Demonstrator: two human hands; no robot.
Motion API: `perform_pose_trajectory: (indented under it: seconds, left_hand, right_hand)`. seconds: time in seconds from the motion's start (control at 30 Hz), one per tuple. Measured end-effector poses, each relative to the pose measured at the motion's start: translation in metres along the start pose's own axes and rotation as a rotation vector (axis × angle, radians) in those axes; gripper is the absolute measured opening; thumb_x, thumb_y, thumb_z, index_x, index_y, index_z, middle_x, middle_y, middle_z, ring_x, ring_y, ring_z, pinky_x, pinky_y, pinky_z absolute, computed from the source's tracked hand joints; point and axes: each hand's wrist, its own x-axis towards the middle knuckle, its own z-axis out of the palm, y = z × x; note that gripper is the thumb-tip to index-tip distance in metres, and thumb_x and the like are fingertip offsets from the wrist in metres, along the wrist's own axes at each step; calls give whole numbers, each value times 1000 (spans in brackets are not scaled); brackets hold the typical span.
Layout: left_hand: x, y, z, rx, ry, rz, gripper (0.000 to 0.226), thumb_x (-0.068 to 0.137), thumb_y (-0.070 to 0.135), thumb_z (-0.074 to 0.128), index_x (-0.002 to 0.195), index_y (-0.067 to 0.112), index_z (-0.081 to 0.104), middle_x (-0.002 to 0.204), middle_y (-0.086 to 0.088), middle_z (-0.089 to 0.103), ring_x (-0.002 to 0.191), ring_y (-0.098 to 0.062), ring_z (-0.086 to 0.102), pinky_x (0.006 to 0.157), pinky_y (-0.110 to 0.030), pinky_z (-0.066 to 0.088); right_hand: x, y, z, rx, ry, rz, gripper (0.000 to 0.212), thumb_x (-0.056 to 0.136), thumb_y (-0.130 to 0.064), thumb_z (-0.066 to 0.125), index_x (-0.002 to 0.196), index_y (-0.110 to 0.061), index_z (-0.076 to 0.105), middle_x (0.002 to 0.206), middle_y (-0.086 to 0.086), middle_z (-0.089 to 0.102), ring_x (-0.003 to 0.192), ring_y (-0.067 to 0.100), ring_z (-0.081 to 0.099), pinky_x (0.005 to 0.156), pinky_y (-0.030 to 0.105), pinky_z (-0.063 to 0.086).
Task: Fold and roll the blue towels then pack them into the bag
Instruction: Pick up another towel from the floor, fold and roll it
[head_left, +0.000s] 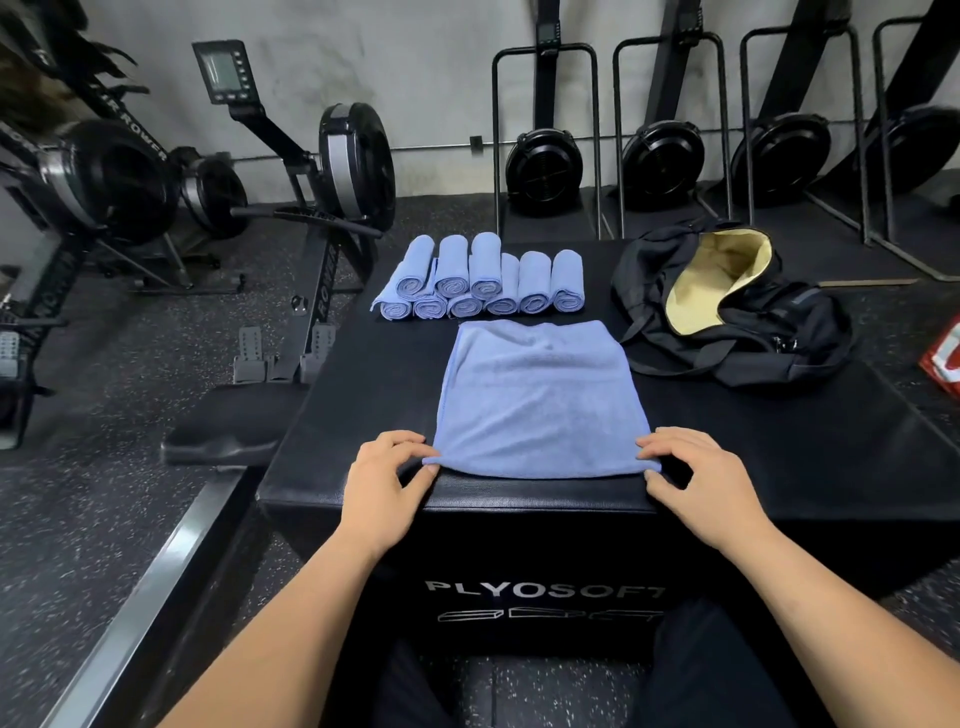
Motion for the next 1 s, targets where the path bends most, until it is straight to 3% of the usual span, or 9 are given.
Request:
perform_pose_trajectory:
  seconds: [0.13, 0.27, 0.33, 0.5, 0.67, 0.77, 0.87, 0.93, 1.0]
  left_hand:
    - [8, 8, -7, -153, 8, -64, 15, 96, 21, 75, 99, 35, 79, 111, 23, 71, 109, -1, 63, 93, -15, 46]
    - [16, 20, -17, -320, 4, -191, 14, 99, 16, 72, 102, 27, 80, 103, 18, 77, 100, -1, 70, 94, -20, 52]
    - [23, 27, -25, -384, 8, -219, 11, 97, 16, 74, 101, 24, 82, 101, 16, 79, 98, -3, 72, 94, -23, 54]
    - [56, 55, -54, -439, 106, -157, 3, 92, 20, 81, 95, 18, 82, 86, 12, 79, 79, 1, 68, 78, -11, 48]
    - [100, 106, -99, -538, 178, -70, 17, 95, 23, 80, 104, 9, 79, 82, 13, 74, 71, 8, 63, 73, -7, 46]
    - [122, 129, -130, -581, 190, -8, 18, 95, 32, 79, 99, 14, 79, 80, 11, 75, 73, -2, 64, 73, -20, 53]
    - [140, 136, -157, -558, 181, 8, 21, 95, 38, 78, 96, 17, 80, 87, -2, 79, 76, -13, 65, 77, -34, 57]
    - [149, 134, -167, -478, 166, 21, 16, 96, 36, 77, 94, 21, 80, 89, 0, 79, 77, -9, 66, 81, -34, 56]
    - [157, 133, -172, -381, 140, 23, 11, 96, 33, 77, 92, 22, 80, 85, 0, 77, 72, -7, 62, 77, -32, 52]
  right_hand:
    - [6, -4, -4, 77, 68, 132, 16, 95, -24, 76, 107, -33, 81, 112, -21, 71, 111, -2, 62, 99, 6, 37]
    - [16, -5, -9, 66, 31, 167, 17, 101, -33, 66, 111, -40, 78, 111, -21, 74, 106, 8, 66, 97, 31, 51]
    - [24, -10, -13, 87, 60, 158, 17, 100, -31, 68, 109, -43, 78, 104, -21, 76, 99, 10, 69, 92, 33, 54]
    - [61, -44, -43, 237, 255, 131, 20, 99, -13, 66, 101, -34, 68, 88, -11, 73, 83, 3, 65, 76, 16, 44]
    - [108, -93, -99, 253, 344, 61, 31, 94, -6, 57, 86, -31, 75, 76, 1, 71, 53, 12, 48, 60, 32, 40]
    - [124, -122, -134, 376, 384, -24, 18, 90, -12, 70, 95, -26, 81, 89, 5, 77, 72, 17, 62, 73, 30, 52]
    - [135, -141, -160, 396, 268, -98, 18, 91, -18, 81, 108, -24, 80, 84, 0, 76, 74, 3, 63, 75, 12, 47]
    - [144, -137, -168, 344, 180, -80, 31, 92, -22, 81, 121, -31, 74, 80, -2, 77, 78, 0, 64, 80, 3, 43]
    - [155, -132, -170, 252, 147, -27, 28, 92, -25, 81, 119, -30, 76, 80, 0, 78, 79, 3, 67, 78, 7, 45]
